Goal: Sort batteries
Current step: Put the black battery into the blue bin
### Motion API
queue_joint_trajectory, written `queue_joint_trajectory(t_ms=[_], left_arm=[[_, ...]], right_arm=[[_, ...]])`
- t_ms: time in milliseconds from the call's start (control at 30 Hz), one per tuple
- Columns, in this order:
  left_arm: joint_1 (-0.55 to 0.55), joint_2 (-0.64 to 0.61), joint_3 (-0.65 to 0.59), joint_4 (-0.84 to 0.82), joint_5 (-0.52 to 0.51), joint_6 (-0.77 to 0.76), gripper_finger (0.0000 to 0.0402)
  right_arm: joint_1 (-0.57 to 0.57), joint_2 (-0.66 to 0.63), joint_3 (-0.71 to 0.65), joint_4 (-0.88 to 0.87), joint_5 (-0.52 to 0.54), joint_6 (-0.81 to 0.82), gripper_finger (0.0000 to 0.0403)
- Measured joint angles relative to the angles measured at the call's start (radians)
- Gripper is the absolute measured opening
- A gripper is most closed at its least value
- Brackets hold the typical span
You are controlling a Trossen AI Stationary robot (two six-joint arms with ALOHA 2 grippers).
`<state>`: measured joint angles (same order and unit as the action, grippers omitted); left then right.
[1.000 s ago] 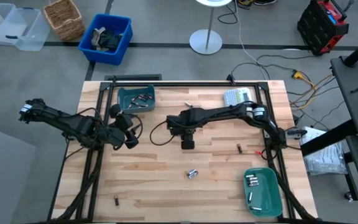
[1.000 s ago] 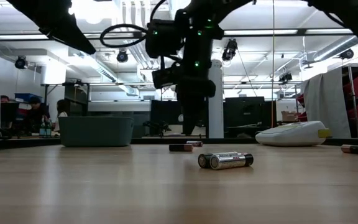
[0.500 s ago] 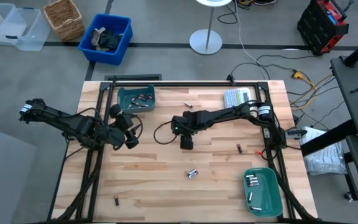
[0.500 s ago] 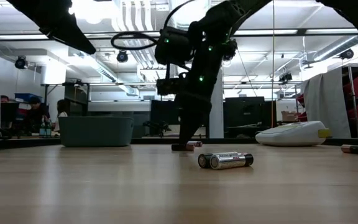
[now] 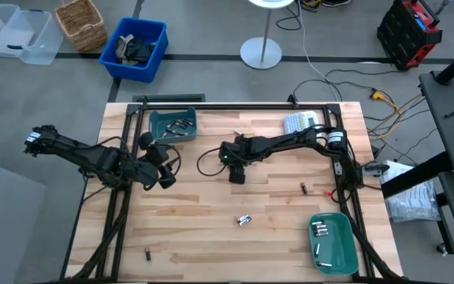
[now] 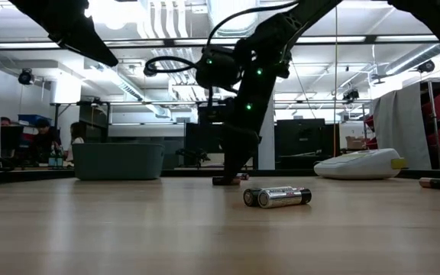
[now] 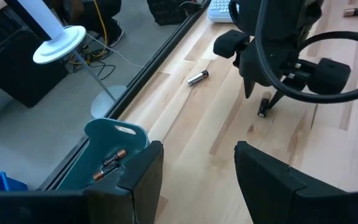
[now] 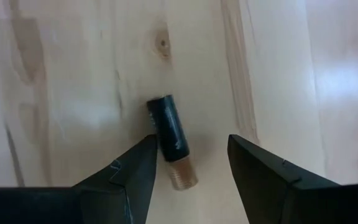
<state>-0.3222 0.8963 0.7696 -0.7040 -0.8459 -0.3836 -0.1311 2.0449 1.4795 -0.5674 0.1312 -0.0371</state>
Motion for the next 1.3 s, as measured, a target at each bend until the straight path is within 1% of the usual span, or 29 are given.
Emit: queue_joint_trajectory(t_ms=[300, 433, 600, 700, 833, 1067, 1200, 1300], left_arm=[[0.000, 0.000, 0.000, 0.000, 0.000, 0.000, 0.0178], [0.000, 0.000, 0.000, 0.000, 0.000, 0.000, 0.0178], [0.000, 0.000, 0.000, 0.001, 0.000, 0.000, 0.0178], [0.000, 0.000, 0.000, 0.001, 0.000, 0.000, 0.0178], [0.000, 0.000, 0.000, 0.001, 0.000, 0.000, 0.0178], [0.000, 0.000, 0.000, 0.001, 0.000, 0.000, 0.0178], [0.000, 0.000, 0.000, 0.002, 0.000, 0.000, 0.0178], [0.000, 0.000, 0.000, 0.003, 0.020, 0.002, 0.0178]], right_arm=[[-0.001, 0.000, -0.031, 0.017, -0.001, -0.019, 0.0190], [-0.002, 0.000, -0.031, 0.019, -0.009, -0.079, 0.0183], [-0.013, 0.000, -0.032, 0.035, -0.062, -0.150, 0.0169], [-0.017, 0.000, -0.033, 0.035, -0.068, -0.167, 0.0155], [-0.026, 0.000, -0.033, 0.035, -0.112, -0.188, 0.0126], [-0.024, 0.023, -0.033, 0.037, -0.123, -0.192, 0.0042], [-0.025, 0.034, -0.033, 0.050, -0.140, -0.174, 0.0036], [-0.022, 0.012, -0.036, 0.057, -0.137, -0.153, 0.0036]])
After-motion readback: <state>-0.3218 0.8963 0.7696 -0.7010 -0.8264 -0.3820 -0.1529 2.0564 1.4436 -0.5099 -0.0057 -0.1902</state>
